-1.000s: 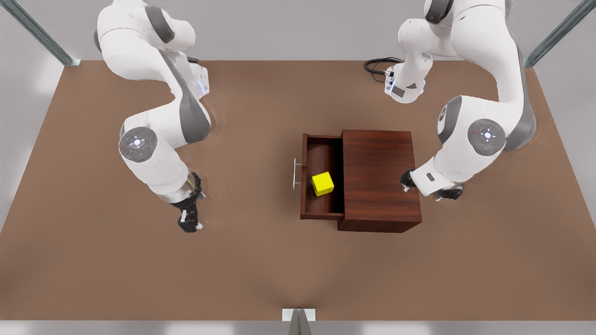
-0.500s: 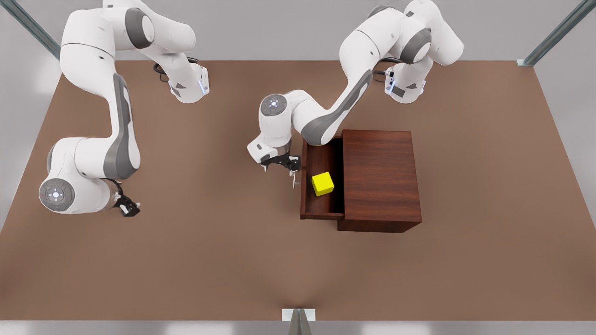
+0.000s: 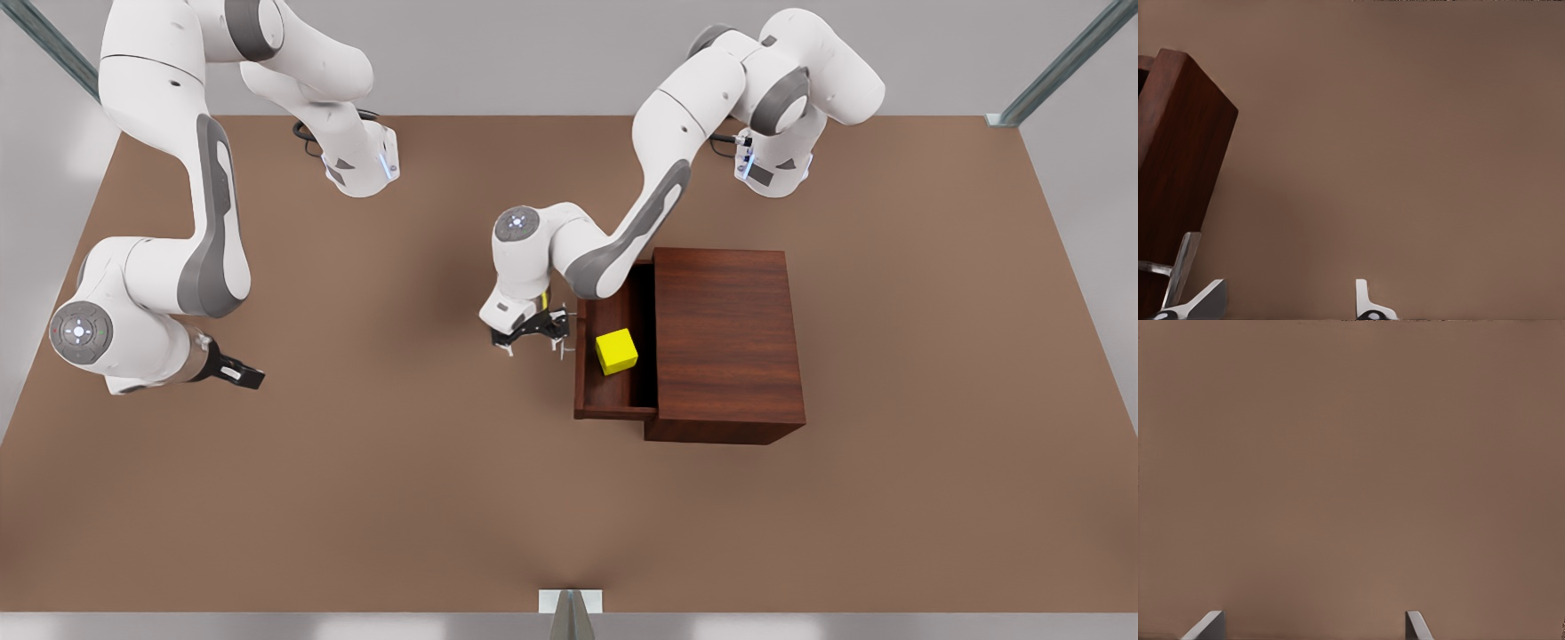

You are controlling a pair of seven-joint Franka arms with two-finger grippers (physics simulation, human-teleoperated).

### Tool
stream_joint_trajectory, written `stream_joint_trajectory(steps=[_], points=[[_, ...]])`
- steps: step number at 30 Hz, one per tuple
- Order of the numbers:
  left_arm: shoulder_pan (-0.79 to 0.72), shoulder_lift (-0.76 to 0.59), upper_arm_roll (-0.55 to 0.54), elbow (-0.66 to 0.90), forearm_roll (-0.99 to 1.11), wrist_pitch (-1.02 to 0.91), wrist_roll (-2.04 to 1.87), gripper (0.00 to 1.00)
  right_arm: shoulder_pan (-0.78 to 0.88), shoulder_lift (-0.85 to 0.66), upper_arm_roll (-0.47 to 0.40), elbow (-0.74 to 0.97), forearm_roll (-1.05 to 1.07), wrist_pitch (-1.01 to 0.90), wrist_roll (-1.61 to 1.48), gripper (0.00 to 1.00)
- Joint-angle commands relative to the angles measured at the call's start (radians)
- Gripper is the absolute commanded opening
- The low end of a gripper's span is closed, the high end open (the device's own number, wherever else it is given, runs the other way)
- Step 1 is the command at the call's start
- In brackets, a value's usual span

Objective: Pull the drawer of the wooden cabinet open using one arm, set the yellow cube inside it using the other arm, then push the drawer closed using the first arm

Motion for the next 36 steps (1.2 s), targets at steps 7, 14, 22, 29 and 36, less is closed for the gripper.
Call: stream_joint_trajectory(steps=[7,14,22,29,36], points=[[0.051,-0.041,0.001,-0.008,-0.030,-0.180,-0.080,1.00,-0.002,-0.001,-0.001,0.000,-0.002,0.016,-0.359,1.00],[0.120,-0.061,0.004,-0.051,-0.070,-0.200,-0.002,1.00,0.000,0.005,-0.001,0.002,-0.002,0.016,-0.351,1.00],[0.212,-0.103,0.004,-0.068,-0.107,-0.285,0.139,1.00,0.000,0.005,-0.001,0.004,-0.003,0.016,-0.351,1.00],[0.698,-0.699,0.014,-0.513,-0.256,-0.316,1.159,1.00,0.000,0.005,-0.001,0.004,-0.003,0.016,-0.351,1.00],[0.692,-0.620,0.019,-0.387,-0.244,-0.331,1.159,1.00,0.000,0.005,-0.001,0.004,-0.003,0.016,-0.351,1.00]])
